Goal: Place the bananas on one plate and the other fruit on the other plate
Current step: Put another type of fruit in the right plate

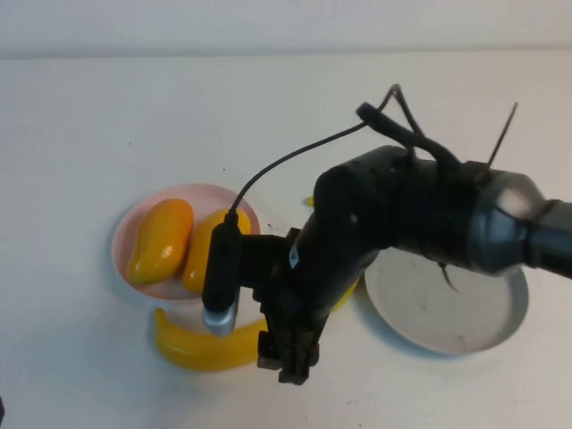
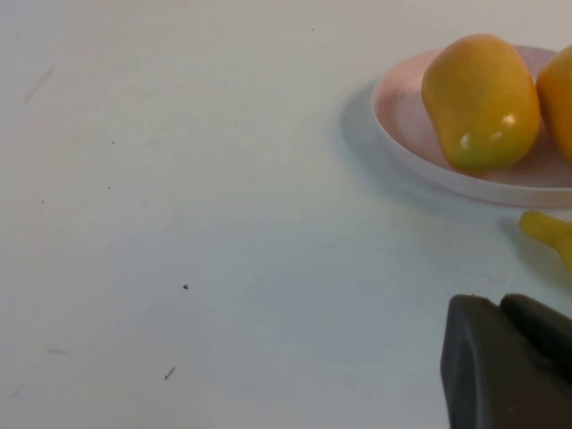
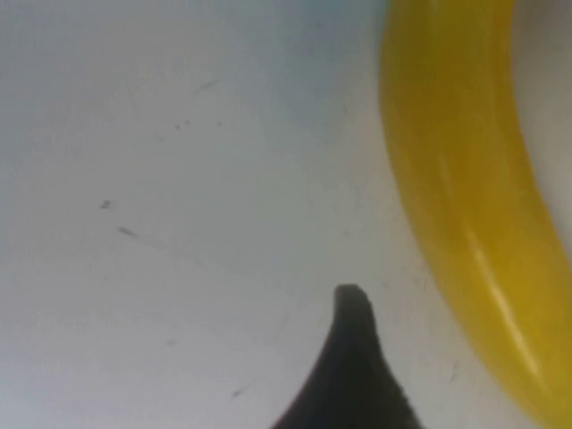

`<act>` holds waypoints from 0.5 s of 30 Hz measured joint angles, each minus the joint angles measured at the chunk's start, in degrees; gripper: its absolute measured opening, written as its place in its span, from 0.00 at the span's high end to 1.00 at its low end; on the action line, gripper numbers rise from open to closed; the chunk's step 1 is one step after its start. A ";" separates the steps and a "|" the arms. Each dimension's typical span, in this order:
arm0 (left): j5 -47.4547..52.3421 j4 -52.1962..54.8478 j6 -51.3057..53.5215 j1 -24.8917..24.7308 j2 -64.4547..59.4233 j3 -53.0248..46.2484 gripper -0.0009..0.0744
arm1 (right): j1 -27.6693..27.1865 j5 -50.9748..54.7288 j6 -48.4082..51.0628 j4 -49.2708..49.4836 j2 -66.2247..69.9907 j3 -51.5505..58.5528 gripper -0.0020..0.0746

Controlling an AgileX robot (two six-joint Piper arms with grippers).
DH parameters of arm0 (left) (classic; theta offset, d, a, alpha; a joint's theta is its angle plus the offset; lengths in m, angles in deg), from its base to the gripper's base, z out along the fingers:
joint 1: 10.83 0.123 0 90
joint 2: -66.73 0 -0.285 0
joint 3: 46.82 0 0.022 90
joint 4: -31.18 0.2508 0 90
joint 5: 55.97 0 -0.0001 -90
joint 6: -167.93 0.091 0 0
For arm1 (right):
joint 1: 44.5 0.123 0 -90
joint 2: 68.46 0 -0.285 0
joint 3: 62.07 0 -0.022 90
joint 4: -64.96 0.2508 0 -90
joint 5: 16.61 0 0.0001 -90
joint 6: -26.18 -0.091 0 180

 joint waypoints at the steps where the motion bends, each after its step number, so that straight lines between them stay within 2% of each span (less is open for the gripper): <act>1: 0.00 0.00 0.00 0.00 0.00 0.00 0.99 | 0.00 0.00 0.86 -0.57 1.59 -1.40 0.37; 6: 0.00 0.00 0.00 0.00 0.00 0.00 0.99 | 0.00 1.36 2.19 -4.05 8.52 -7.85 0.38; 15: 0.00 0.00 0.00 0.00 0.00 0.00 0.99 | 0.00 4.82 4.32 -6.21 14.94 -14.98 0.47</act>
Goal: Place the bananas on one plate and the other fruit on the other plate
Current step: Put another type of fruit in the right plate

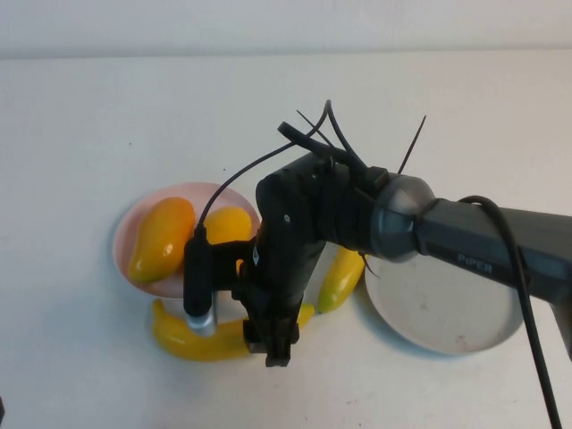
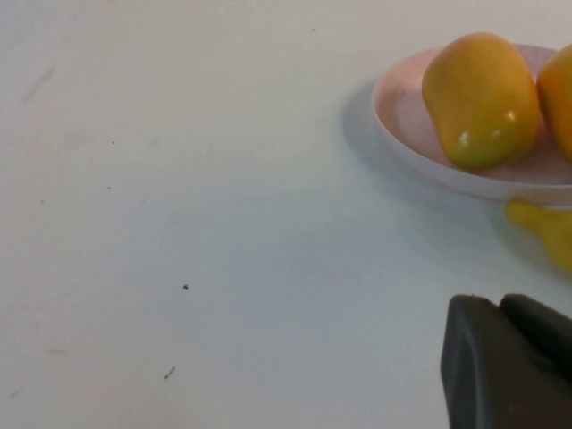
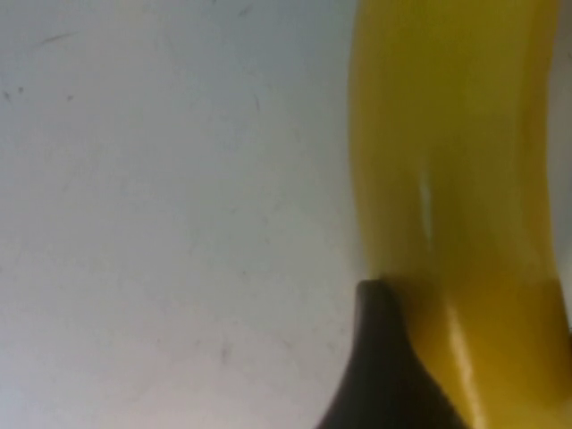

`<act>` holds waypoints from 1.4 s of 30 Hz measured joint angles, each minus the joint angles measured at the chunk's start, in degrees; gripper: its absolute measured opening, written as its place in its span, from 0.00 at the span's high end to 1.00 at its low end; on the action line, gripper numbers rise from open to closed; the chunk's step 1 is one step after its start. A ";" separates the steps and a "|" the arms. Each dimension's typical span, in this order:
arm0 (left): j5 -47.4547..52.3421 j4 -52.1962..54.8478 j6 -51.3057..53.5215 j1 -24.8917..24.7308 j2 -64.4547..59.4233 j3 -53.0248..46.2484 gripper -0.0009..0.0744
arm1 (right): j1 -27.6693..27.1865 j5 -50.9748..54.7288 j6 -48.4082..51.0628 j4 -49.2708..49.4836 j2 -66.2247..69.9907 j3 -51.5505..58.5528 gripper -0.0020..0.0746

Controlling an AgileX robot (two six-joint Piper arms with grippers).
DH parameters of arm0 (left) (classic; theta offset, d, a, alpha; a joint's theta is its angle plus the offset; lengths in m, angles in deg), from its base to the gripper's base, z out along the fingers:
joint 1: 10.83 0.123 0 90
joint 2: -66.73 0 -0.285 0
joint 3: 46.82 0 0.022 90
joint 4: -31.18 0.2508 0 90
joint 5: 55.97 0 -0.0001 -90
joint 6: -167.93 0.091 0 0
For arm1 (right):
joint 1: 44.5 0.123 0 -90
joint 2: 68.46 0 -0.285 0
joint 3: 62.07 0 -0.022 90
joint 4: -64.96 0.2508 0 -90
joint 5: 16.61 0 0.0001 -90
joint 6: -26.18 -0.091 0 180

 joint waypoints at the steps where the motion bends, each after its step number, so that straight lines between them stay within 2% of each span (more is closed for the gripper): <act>1: 0.00 0.00 0.00 0.00 0.00 0.00 0.99 | 0.00 0.12 0.59 -0.04 0.06 0.00 0.48; 6: 0.00 0.00 0.00 0.00 0.00 0.00 0.99 | 0.00 0.21 2.17 -0.26 0.42 -0.34 0.54; 12: 0.00 0.00 0.00 0.00 0.00 0.00 0.99 | 0.00 1.12 2.37 0.07 0.56 -0.65 0.55; 17: 0.00 0.00 0.00 0.00 0.00 0.00 0.99 | 0.81 4.98 -1.62 0.40 -0.17 -0.80 0.56; 21: 0.00 0.00 0.00 0.00 0.00 0.00 0.99 | 3.50 6.98 -6.97 -1.74 -4.28 -0.47 0.56; 24: 0.00 0.00 0.00 0.00 0.00 0.00 0.99 | 5.03 6.25 -14.80 -3.56 -10.03 -0.47 0.56; 29: 0.00 0.00 0.00 0.00 0.00 0.00 0.99 | 3.48 7.42 -37.82 -11.34 -15.74 0.45 0.56; 35: 0.00 0.00 0.00 0.00 0.00 0.00 0.99 | -2.12 4.24 -65.91 -21.80 -23.04 12.52 0.57; 38: 0.00 0.00 0.00 0.00 0.00 0.00 0.99 | -5.78 2.07 -74.97 -24.73 -26.69 19.26 0.57; 42: 0.00 0.00 0.00 0.00 0.00 0.00 0.99 | -10.84 1.81 -81.05 -25.40 -27.79 24.84 0.57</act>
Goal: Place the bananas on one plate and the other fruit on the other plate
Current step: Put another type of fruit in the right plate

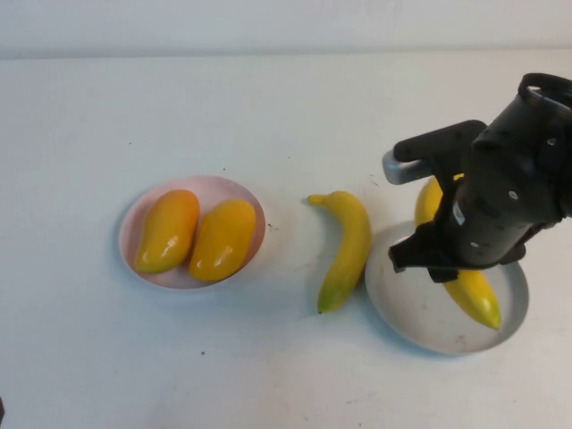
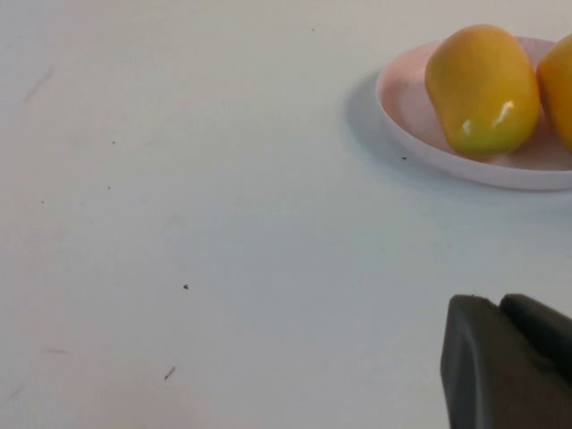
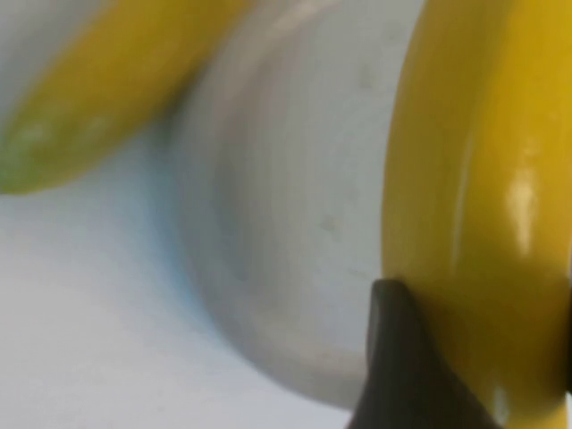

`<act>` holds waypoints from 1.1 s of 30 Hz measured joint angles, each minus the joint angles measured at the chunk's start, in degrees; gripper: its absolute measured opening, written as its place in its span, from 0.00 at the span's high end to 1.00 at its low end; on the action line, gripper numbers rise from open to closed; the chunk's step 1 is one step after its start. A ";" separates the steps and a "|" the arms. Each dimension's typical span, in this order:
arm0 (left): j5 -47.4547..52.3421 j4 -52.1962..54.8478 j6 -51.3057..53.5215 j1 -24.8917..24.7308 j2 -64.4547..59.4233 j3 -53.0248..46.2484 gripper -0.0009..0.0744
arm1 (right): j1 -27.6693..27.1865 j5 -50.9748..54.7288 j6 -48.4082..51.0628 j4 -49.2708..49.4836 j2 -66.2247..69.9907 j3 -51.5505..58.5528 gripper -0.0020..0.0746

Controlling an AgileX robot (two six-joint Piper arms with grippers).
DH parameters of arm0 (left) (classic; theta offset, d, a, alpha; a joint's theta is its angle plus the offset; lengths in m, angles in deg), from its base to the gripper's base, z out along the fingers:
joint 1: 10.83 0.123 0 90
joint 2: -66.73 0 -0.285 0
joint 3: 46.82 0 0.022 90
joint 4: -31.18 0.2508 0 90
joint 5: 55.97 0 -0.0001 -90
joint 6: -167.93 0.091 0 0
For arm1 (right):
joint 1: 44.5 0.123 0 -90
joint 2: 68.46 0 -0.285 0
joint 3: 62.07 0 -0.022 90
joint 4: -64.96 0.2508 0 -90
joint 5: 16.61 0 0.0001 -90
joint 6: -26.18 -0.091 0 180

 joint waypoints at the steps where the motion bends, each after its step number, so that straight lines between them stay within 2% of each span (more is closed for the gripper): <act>1: 0.00 0.00 0.00 0.00 0.00 0.00 0.99 | -1.05 -0.09 -0.68 0.00 0.19 1.06 0.57; 8: 0.00 0.00 0.00 0.00 0.00 0.00 0.99 | -6.26 -0.70 -1.78 0.46 4.16 3.91 0.57; 17: 0.00 0.00 0.00 0.00 0.00 0.00 0.99 | -6.93 -3.97 -1.78 3.08 8.11 3.91 0.57; 22: 0.00 0.00 0.00 0.00 0.00 0.00 0.99 | -6.93 -2.98 -1.48 3.75 8.15 3.52 0.46; 24: 0.00 0.00 0.00 0.00 0.00 0.00 0.99 | -6.93 -1.18 0.11 4.01 8.15 2.13 0.42; 29: 0.00 0.00 0.00 0.00 0.00 0.00 0.99 | -6.41 4.23 2.59 4.70 8.15 -4.22 0.39; 33: 0.00 0.00 0.00 0.00 0.00 0.00 0.99 | -5.44 2.09 8.68 7.57 8.25 -10.62 0.39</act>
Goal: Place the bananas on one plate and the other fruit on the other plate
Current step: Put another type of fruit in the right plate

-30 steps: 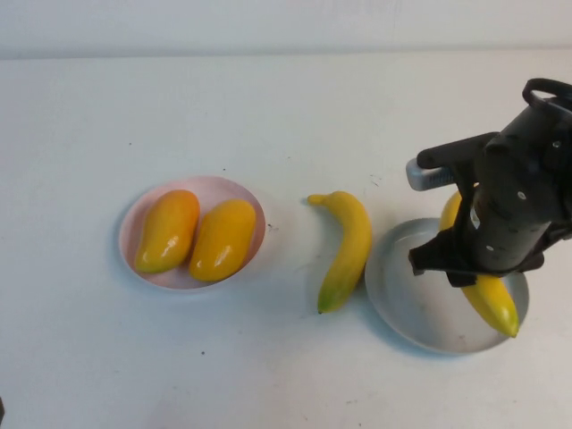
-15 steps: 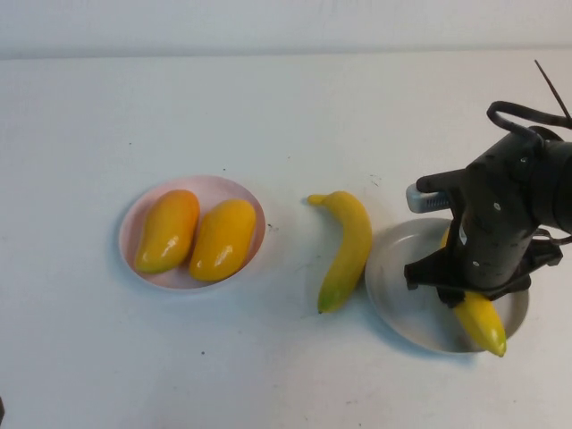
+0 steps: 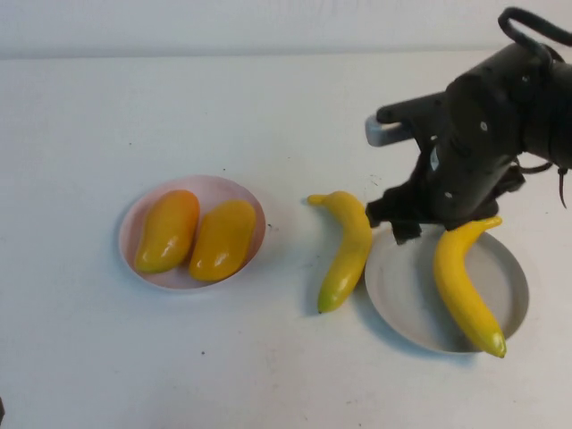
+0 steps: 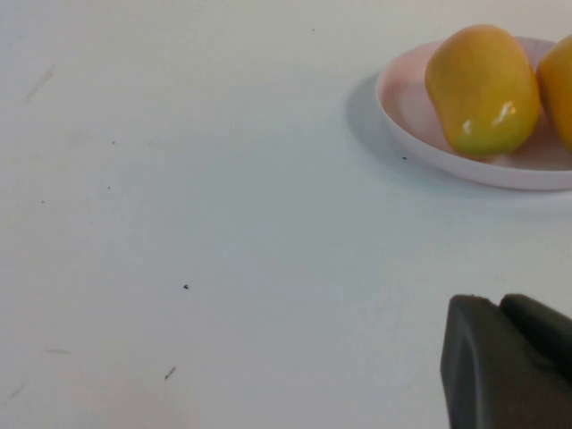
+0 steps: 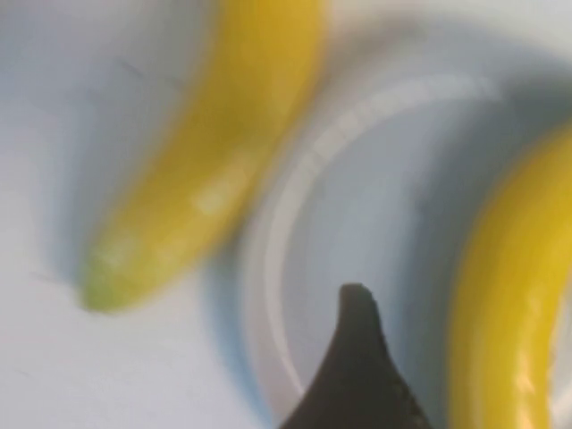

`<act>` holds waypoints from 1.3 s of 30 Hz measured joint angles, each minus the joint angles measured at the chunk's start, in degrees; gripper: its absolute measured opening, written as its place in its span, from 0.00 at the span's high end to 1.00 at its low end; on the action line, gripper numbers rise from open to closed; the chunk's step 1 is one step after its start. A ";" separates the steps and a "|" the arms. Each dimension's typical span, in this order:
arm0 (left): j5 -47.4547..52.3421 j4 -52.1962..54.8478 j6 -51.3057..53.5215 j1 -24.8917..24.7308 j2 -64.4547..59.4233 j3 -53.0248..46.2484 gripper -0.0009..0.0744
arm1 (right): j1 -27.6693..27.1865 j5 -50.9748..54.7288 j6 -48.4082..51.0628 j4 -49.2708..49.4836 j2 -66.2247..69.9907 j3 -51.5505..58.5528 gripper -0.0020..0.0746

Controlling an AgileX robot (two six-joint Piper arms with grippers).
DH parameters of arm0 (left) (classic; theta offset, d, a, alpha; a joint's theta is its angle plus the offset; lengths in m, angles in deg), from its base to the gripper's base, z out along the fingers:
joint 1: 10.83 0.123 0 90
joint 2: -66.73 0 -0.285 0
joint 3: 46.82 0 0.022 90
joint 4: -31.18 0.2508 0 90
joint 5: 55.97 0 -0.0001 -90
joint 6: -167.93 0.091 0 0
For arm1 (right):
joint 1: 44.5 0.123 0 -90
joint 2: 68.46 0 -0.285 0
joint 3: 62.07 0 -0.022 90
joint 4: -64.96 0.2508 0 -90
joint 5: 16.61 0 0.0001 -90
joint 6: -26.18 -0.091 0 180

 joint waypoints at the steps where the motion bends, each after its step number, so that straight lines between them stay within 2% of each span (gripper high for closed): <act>1: 0.00 0.00 0.00 0.00 0.00 0.00 0.99 | 0.15 -0.80 1.32 1.07 0.54 -1.52 0.39; 6: 0.00 0.00 0.00 0.00 0.00 0.00 0.99 | 0.94 -1.23 4.04 5.15 6.80 -11.00 0.39; 18: 0.00 0.00 0.00 0.00 0.00 0.00 0.99 | 1.04 4.44 6.98 3.55 26.16 -31.00 0.39; 29: 0.00 0.00 0.00 0.00 0.00 0.00 0.99 | 1.04 7.79 7.40 4.71 31.72 -35.82 0.40; 34: 0.00 0.00 0.00 0.00 0.00 0.00 0.99 | 0.81 7.68 7.40 6.47 31.71 -35.82 0.55; 39: 0.00 0.00 0.00 0.00 0.00 0.00 0.99 | 0.81 8.50 7.40 7.57 29.82 -35.82 0.56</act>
